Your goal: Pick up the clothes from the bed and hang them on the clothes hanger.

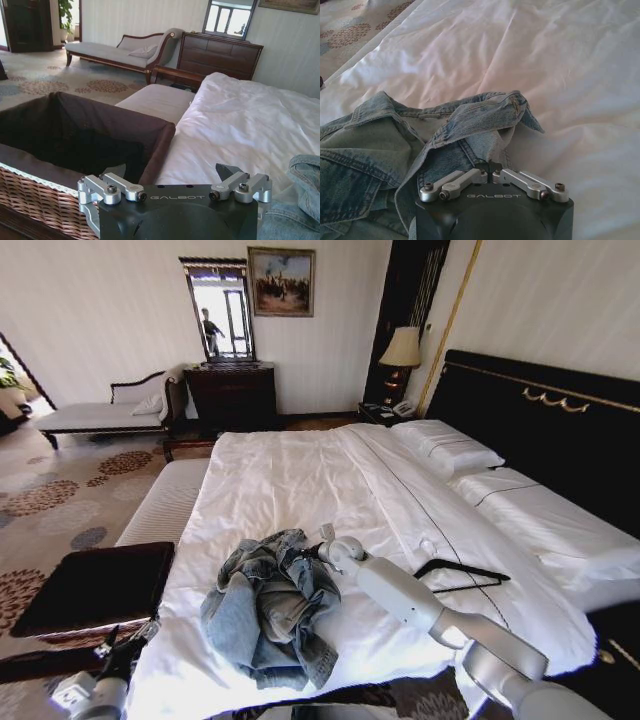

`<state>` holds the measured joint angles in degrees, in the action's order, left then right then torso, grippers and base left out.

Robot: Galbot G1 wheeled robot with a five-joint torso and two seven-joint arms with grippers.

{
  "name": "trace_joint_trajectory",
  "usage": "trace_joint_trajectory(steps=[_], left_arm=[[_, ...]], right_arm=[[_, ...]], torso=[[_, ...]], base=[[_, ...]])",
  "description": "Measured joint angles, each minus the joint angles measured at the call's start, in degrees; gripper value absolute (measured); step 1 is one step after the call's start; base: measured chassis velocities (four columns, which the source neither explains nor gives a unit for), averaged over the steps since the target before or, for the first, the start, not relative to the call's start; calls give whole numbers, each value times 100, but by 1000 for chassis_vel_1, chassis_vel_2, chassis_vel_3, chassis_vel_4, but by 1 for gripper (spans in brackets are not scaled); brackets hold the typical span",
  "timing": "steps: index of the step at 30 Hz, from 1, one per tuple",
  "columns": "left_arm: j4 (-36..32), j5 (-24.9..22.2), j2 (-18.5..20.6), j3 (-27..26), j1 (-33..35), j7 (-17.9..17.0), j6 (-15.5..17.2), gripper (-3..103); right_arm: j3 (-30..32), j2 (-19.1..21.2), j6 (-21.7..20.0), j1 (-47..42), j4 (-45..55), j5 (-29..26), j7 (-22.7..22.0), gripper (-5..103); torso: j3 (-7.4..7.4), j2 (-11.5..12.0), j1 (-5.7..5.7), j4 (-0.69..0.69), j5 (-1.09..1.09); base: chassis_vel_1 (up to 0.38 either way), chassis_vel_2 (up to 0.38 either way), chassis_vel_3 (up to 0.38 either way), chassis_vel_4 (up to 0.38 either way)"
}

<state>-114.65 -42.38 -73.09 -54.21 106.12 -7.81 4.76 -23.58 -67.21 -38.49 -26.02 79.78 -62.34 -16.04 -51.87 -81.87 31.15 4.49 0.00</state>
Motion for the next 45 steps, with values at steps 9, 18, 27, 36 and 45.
trace_joint_trajectory(steps=[9,18,27,36,45], left_arm=[[28,-1295,788,284,-1205,-593,975,100],[247,-2024,1131,992,-2019,-933,1548,100],[957,-2141,1169,2188,-2902,-1039,1750,100],[1419,-2240,1143,2460,-3338,-1032,1783,97],[1646,-2365,1106,2663,-3644,-1036,1879,67]], right_arm=[[3,120,19,-39,174,31,-57,0],[35,137,37,-88,220,67,-76,0],[46,146,42,-64,262,22,-134,0],[86,205,38,-79,318,-45,-216,0],[83,163,34,-40,321,-113,-275,0]], torso=[[0,0,1,1,0],[0,0,1,1,0],[0,1,1,2,0],[0,0,0,1,1],[0,0,0,1,0]], base=[[0,0,0,0],[0,0,0,0],[0,0,0,0],[0,0,0,0],[0,0,0,0]])
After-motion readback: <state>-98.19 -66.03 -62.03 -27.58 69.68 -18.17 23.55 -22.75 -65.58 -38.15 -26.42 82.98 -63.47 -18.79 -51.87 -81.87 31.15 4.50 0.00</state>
